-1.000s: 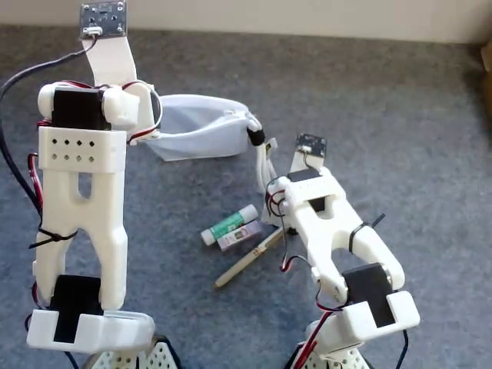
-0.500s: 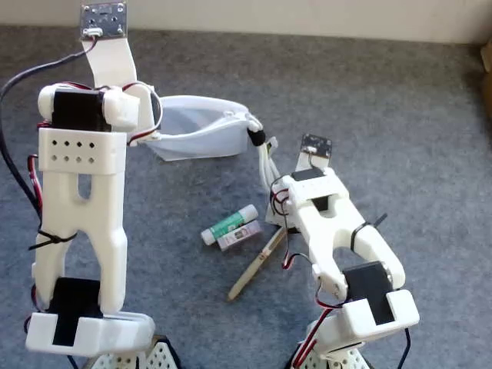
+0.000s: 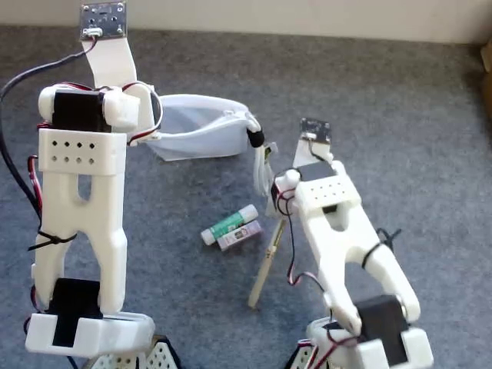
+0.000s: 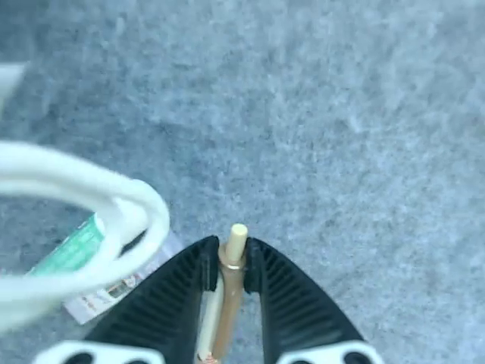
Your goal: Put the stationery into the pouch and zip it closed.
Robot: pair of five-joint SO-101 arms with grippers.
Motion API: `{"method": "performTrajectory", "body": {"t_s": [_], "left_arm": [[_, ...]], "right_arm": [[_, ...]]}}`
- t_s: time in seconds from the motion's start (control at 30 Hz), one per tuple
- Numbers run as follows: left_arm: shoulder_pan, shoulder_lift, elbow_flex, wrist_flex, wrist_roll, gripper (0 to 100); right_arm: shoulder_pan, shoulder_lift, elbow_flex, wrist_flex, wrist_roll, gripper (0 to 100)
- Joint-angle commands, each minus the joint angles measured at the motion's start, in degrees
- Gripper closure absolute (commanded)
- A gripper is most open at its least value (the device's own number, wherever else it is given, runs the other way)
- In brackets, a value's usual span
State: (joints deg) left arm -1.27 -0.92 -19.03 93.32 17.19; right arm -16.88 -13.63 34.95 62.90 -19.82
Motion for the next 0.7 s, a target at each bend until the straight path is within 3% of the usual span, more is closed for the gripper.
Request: {"method": "performTrajectory", "body": {"t_s": [0.0,0.67], "left_arm": [[-1.54,1.19,1.27,-0.44,0.35,99],[-1.54,1.27,1.27,-0.18,0.35,99]], "right_arm": [[0.31,-8.92,1.01,0.22,0.88,99.5],[0.31,-42.86,11.03,0.13,0.97,99.5]]}}
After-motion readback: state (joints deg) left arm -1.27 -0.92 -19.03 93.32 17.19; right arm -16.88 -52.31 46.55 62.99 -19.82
